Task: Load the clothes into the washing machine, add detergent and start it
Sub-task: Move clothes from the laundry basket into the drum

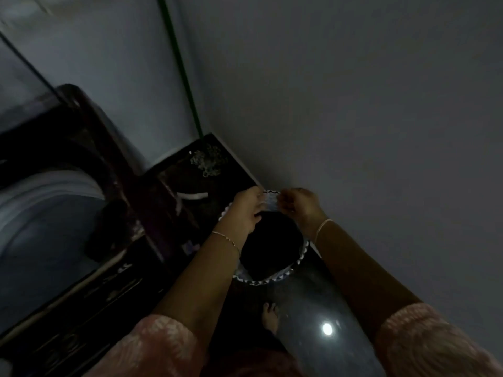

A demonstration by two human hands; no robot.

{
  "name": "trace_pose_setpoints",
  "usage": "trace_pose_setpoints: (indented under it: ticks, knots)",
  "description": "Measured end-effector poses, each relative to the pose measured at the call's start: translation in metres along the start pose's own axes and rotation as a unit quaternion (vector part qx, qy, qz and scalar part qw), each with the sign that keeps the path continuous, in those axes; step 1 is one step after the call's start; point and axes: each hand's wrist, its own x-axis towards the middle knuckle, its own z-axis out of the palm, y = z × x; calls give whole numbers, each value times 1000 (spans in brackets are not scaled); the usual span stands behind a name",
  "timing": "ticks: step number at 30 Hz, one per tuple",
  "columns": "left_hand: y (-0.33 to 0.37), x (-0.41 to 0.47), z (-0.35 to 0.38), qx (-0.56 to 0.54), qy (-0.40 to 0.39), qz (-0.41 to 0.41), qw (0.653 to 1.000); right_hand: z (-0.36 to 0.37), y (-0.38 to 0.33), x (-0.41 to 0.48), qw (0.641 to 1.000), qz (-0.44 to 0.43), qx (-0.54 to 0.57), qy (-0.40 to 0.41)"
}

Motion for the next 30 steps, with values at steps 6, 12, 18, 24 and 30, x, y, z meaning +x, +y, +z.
trace_pose_setpoints:
  ticks: [6, 12, 18, 24, 30]
  knots:
    - [-76, 67, -26, 65, 49, -103, 991, -31, 73, 53, 986, 114, -118, -2]
    - [-129, 145, -58, 88, 103, -133, 982, -32, 152, 133, 924, 147, -354, -3]
    - [-184, 232, -65, 75, 147, -156, 974, -18, 209, 211, 846, 102, -516, -84]
    - [-236, 279, -61, 77, 135, -196, 968, -20, 254, 273, 772, 77, -623, -97]
    - [-238, 300, -70, 93, 156, -187, 965, -24, 265, 297, 762, 52, -643, -62]
